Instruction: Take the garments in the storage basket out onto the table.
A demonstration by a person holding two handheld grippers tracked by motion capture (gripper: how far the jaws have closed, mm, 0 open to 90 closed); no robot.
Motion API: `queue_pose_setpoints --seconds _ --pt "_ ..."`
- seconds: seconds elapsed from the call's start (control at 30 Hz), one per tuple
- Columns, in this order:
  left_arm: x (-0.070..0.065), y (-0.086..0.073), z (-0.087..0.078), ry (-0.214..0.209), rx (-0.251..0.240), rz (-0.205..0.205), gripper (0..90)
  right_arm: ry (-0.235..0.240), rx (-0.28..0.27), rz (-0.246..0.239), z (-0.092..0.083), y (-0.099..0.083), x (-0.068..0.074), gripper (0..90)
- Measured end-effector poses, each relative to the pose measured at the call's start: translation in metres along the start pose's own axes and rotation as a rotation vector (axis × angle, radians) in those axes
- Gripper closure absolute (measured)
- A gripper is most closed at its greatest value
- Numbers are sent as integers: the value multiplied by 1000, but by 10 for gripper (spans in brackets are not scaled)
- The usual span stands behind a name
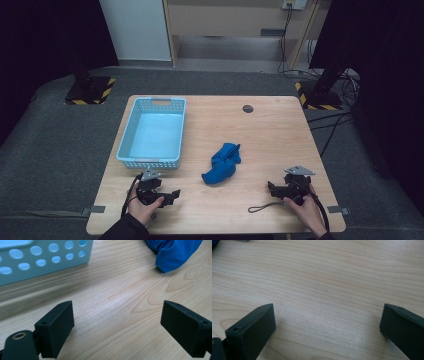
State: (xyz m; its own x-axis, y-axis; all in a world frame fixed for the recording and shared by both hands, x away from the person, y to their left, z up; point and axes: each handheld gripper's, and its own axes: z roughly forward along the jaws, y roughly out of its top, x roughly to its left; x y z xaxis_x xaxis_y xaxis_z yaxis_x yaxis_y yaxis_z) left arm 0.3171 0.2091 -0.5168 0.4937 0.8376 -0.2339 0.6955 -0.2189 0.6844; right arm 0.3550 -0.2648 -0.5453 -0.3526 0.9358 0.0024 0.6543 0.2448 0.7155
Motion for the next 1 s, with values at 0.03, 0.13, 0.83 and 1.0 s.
queue_pose_setpoints --seconds 0.03,0.13,0.83,1.0 --pt "0 0 -1 -1 -2 -1 105 0 0 0 0 0 0 5" --pt "2 -1 -2 2 -8 -4 106 1 0 0 0 0 0 5" --pt "14 -6 -12 29 -30 -30 110 0 0 0 0 0 0 5" --pt "16 -7 -13 31 -28 -38 107 0 0 0 0 0 0 5"
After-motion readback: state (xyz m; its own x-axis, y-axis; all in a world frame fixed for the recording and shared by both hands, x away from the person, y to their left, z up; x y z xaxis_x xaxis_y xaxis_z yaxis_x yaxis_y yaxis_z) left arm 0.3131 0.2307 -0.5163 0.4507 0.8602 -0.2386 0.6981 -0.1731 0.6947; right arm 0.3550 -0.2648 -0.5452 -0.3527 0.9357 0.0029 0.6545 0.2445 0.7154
